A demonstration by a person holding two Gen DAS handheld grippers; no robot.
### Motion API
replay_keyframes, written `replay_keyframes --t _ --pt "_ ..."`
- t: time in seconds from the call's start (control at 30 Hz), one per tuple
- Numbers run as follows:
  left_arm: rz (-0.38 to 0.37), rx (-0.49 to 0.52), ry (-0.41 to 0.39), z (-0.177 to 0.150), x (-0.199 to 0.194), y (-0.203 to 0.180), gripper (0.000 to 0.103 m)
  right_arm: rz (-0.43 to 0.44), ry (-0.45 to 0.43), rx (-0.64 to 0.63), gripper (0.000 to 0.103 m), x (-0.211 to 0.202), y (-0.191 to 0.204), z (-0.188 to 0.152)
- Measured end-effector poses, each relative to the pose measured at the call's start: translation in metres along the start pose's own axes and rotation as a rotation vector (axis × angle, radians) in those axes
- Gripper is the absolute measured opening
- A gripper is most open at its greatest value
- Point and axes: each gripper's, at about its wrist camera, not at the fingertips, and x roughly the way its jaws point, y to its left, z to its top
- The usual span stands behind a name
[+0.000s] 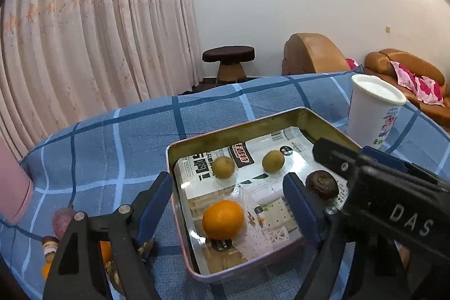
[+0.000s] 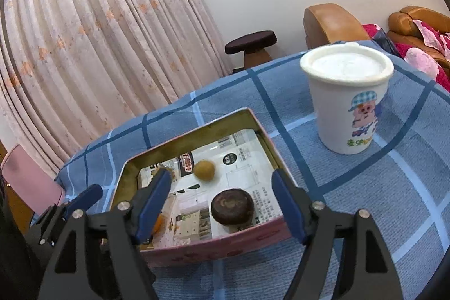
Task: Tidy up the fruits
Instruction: 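Move both grippers back toward the remaining fruits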
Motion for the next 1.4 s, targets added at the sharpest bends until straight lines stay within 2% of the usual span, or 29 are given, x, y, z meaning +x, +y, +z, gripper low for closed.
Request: replay_keyframes --t 0.17,0.37,0.53,0.67,0.73,0.83,0.93,1.1,1.23,1.4 --pt "0.027 -0.040 0.008 -0.004 -0.001 0.017 0.082 -0.016 -0.040 -0.032 0.077 -0.006 0.005 -0.002" --pt "0.042 -0.077 0.022 -0.012 -0.004 0.037 0.082 0.032 0.008 -0.106 0.069 -0.002 0.023 -0.012" --pt "0.071 -0.049 0.023 -0.021 -0.011 0.044 0.082 0.055 0.012 -0.165 0.067 -0.005 0.038 -0.021" --pt "0.105 -0.029 0.048 -0.030 -0.013 0.055 0.082 0.066 0.033 -0.208 0.055 -0.003 0.049 -0.028" --pt "0.066 -0.035 0.050 -0.034 -0.017 0.062 0.082 0.081 0.051 -0.218 0.051 -0.001 0.052 -0.030" --pt "0.037 -0.038 0.045 -0.037 -0.025 0.068 0.082 0.097 0.059 -0.247 0.051 -0.003 0.060 -0.036" --pt "0.065 -0.029 0.033 -0.039 -0.033 0.077 0.082 0.120 0.056 -0.265 0.051 -0.006 0.069 -0.040" --pt "0.078 -0.098 0.027 -0.040 -0.043 0.107 0.082 0.177 0.067 -0.294 0.051 -0.011 0.083 -0.048" --pt "0.124 -0.146 0.064 -0.044 -0.042 0.129 0.082 0.213 0.086 -0.347 0.051 -0.010 0.099 -0.057" --pt "0.161 -0.190 0.105 -0.048 -0.038 0.150 0.082 0.300 0.133 -0.377 0.051 -0.012 0.123 -0.070"
